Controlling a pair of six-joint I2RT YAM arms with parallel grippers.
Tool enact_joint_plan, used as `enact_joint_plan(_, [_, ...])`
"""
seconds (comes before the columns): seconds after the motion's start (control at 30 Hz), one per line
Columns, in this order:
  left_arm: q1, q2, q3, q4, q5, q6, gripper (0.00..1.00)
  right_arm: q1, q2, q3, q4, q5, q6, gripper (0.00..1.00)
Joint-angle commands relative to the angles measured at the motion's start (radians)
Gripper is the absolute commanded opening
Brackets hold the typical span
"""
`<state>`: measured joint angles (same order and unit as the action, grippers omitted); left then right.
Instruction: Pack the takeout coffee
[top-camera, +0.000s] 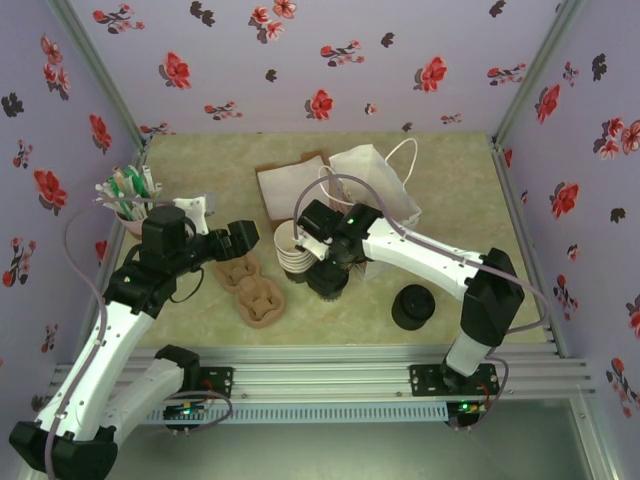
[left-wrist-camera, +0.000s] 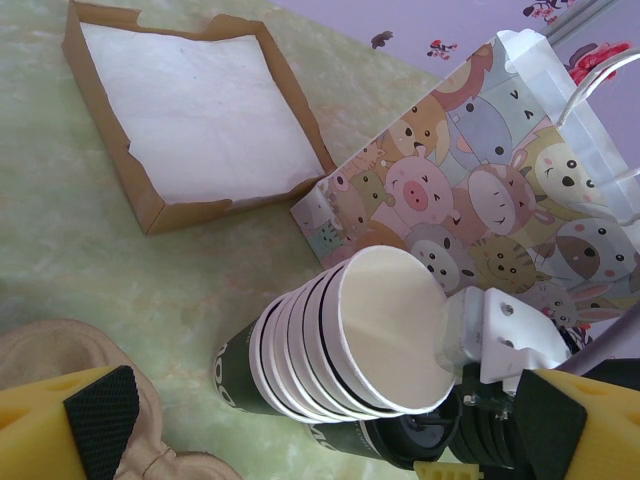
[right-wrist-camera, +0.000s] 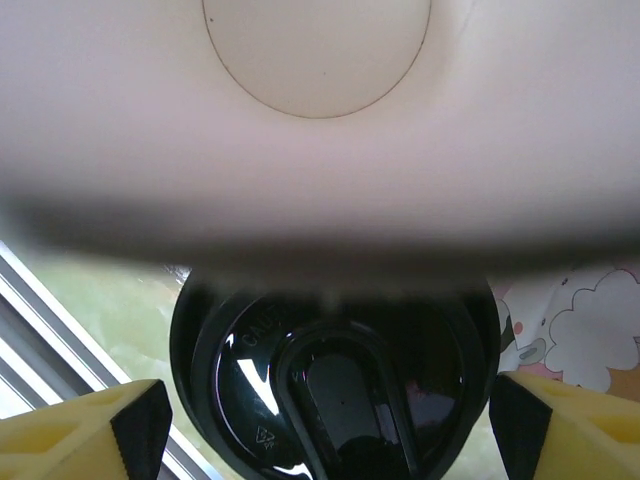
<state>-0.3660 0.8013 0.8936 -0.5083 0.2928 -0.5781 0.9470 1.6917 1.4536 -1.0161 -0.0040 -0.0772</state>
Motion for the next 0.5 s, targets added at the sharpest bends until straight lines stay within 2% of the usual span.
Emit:
enact_joint_plan(0.0, [0.002, 0.002, -0.012, 0.027, 0.018, -0.015, 0.99, -0.005, 0.013, 0.015, -0.012, 0.005, -0.017, 0.85])
enact_joint_plan(0.13, [0.002, 0.001, -0.009, 0.026, 0.018, -0.015, 0.99, -0.006, 0.016, 0.013, -0.01, 0.012, -0.016, 0.84])
enact_joint_plan(0.3, [0.001, 0.001, -0.007, 0.028, 0.017, -0.014, 0.99, -0.006, 0.022, 0.006, -0.01, 0.01, -0.011, 0.75])
enact_joint_plan(0.47, [0.002, 0.001, -0.007, 0.026, 0.018, -0.014, 0.99, -0.005, 0.017, 0.002, -0.007, 0.006, -0.003, 0.72])
